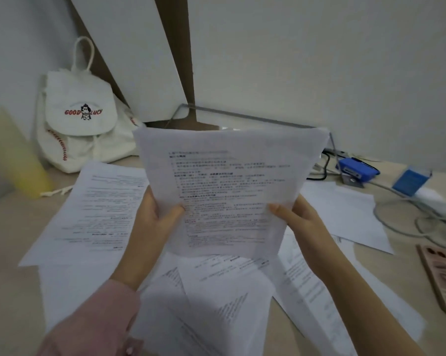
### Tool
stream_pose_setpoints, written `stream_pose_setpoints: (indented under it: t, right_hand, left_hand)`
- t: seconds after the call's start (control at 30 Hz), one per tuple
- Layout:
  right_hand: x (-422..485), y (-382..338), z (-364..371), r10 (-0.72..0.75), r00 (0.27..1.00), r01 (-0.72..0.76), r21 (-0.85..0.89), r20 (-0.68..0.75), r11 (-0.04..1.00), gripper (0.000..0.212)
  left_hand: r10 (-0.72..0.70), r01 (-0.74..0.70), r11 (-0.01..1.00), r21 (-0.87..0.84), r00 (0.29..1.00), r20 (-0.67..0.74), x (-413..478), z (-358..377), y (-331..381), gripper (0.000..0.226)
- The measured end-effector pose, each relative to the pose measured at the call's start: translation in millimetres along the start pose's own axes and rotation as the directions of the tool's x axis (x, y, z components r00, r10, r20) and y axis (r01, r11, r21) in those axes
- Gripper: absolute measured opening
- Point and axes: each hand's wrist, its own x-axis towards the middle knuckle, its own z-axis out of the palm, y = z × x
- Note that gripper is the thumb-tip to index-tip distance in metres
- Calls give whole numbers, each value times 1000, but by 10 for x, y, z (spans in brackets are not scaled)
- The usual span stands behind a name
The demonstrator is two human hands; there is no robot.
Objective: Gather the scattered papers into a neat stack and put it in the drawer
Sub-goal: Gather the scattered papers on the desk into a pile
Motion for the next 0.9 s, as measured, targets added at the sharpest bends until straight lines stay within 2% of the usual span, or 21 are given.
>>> stream_pose_setpoints:
  t: [0.27, 0.43, 0.6, 0.73, 0.8, 0.9]
  right_hand:
    - [54, 181, -49, 142, 989, -143, 20, 48, 989, 33]
    - [81, 146, -87, 133, 989, -136, 57, 57, 989, 26]
    - [112, 108, -93, 66, 997, -68, 81, 30, 994, 30]
    - [84, 238, -35, 146, 989, -147, 56, 22, 987, 36]
    - [94, 286, 16, 201, 980, -200, 53, 1, 978, 33]
    - [142, 295, 51, 200, 978, -199, 28, -61, 980, 25]
  left_hand:
    - [-136, 141, 990, 23, 979, -150, -132, 278, -138, 42]
    - [-138, 152, 987, 42, 962, -236, -154, 318, -105, 39]
    - [-99, 108, 994, 20, 956, -276, -173, 294, -57, 34]
    - [-124, 132, 991, 11, 955, -271, -219, 249, -174, 38]
    - [-142, 150, 989, 13, 959, -244, -188, 226, -216, 39]
    - [-146, 155, 987, 40, 974, -172, -37, 202, -215, 37]
